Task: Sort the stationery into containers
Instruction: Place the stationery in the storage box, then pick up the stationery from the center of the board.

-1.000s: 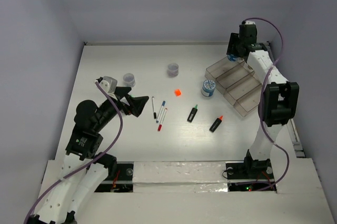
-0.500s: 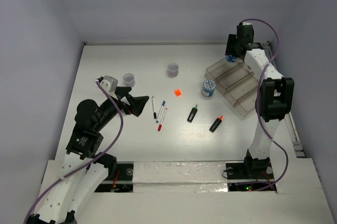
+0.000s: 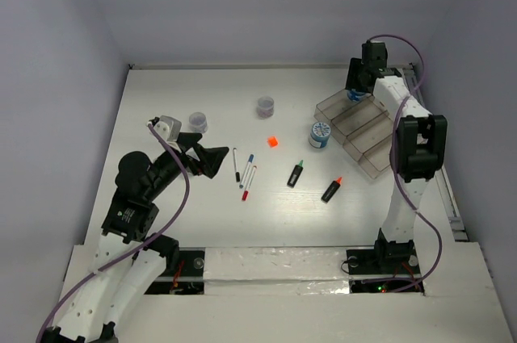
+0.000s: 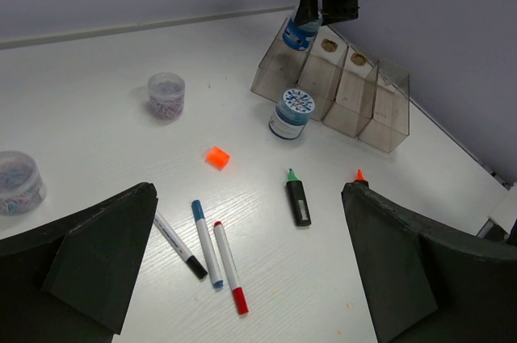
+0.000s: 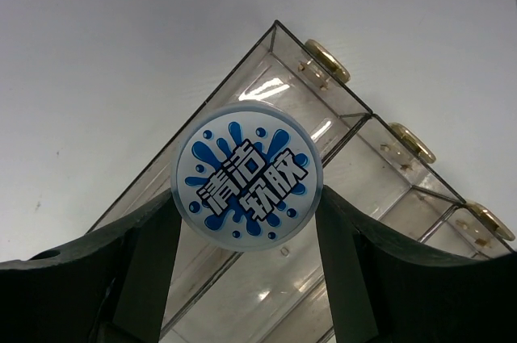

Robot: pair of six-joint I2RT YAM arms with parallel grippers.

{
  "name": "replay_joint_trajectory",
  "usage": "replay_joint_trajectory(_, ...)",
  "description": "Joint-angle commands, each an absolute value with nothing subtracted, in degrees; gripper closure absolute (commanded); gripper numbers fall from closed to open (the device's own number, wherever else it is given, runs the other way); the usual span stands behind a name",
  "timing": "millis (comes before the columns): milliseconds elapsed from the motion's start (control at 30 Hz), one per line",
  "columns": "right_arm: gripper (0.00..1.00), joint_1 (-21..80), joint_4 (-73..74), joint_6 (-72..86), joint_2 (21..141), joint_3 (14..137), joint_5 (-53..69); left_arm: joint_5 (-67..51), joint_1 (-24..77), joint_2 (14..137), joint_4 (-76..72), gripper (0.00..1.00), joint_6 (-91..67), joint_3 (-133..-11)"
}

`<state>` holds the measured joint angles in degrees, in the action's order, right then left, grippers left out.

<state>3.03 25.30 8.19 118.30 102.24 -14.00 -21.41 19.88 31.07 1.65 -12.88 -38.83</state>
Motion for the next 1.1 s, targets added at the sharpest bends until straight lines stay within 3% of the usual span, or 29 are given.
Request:
replay_joint_trajectory(0, 0.39, 2.7, 21.9, 8.3, 117.3, 103.3, -14.9, -22.3, 20.1, 31.2, -0.1, 0.01, -12.2, -39.7)
replay_joint_trajectory(33, 0.33, 2.7, 21.9, 8.3, 117.4, 103.5, -15.0, -22.3, 19.6, 31.2, -0.1, 0.01, -12.2, -39.7)
replay_joint_trajectory(67, 0.17, 2.7, 22.0, 8.3, 117.3, 103.7, -15.1, -22.3, 19.6, 31.1, -0.1, 0.01, -12.2, -39.7)
replay_joint_trajectory(100, 0.09, 2.7, 22.0, 8.2, 117.2, 104.2, -15.1, -22.3, 19.6, 31.1, -0.1, 0.01, -12.2, -39.7)
replay_joint_trajectory(167, 0.0, 2.7, 22.1, 7.9, 116.5, 104.8, -14.0, -22.3, 19.6, 31.1, -0.2, 0.01, -12.2, -39.7)
replay_joint_trajectory(300, 0.0, 2.7, 20.1, 9.0, 110.8, 102.6, -7.5, -22.6, 19.6, 30.9, -0.4, 0.01, -12.3, -39.7)
replay_joint_trajectory(600, 0.0, 16.7, 13.9, 16.5, 88.4, 70.5, -6.2, -22.6, 19.6, 29.6, -0.4, 0.01, -12.5, -39.6)
replay_joint_trajectory(767, 0.0, 21.8, 15.7, 19.7, 79.1, 60.7, -6.9, -22.7, 20.1, 29.0, -0.4, 0.01, -12.7, -39.5)
replay_joint_trajectory(1067, 0.0, 21.8, 14.9, 20.7, 84.5, 57.0, -3.8, -22.8, 20.1, 28.7, -0.4, 0.01, -12.7, -39.5)
